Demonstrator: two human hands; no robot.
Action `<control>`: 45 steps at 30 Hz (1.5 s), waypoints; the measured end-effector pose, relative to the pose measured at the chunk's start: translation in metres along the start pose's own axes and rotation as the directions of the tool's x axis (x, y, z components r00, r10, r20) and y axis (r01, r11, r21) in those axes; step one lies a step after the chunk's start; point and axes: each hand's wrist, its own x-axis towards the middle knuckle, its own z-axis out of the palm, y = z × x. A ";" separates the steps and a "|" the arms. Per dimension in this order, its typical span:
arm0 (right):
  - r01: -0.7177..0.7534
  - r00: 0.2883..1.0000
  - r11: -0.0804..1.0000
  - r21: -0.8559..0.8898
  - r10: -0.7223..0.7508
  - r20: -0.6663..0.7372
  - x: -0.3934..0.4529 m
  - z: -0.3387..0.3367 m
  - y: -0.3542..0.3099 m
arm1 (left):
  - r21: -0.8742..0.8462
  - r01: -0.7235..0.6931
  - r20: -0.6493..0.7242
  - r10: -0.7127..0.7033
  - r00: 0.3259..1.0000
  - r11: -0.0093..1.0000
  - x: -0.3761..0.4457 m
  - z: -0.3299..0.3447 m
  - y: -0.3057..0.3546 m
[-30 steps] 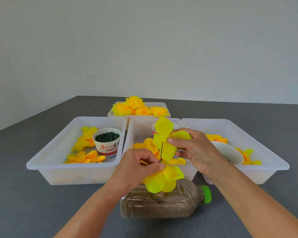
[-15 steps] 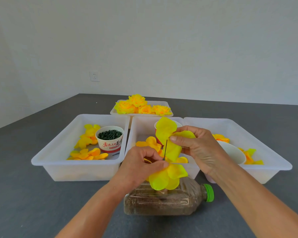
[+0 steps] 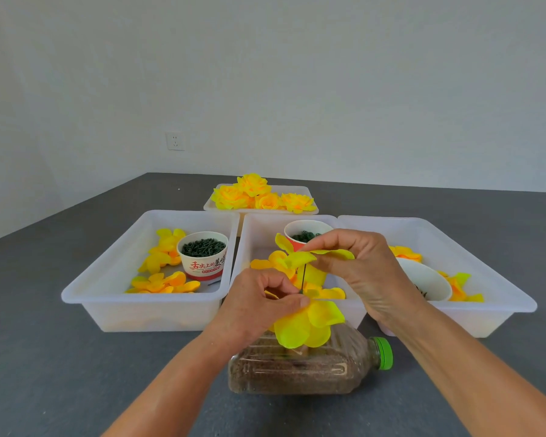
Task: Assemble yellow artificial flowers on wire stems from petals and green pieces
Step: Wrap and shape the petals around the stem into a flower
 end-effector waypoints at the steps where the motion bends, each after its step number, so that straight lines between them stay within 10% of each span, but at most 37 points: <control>1: 0.013 1.000 1.000 -0.011 -0.013 0.000 -0.001 0.000 0.000 | 0.000 0.000 -0.001 0.000 1.000 1.000 0.000 0.000 0.000; 35: 0.102 0.994 0.994 -0.037 -0.104 -0.039 -0.008 0.000 0.000 | -0.051 -0.012 0.015 0.013 1.000 0.999 0.001 0.000 -0.004; 45: 0.611 0.762 0.544 -0.575 -0.602 0.240 -0.008 -0.004 0.003 | -0.127 -0.039 0.045 0.045 0.998 0.991 0.000 0.000 -0.005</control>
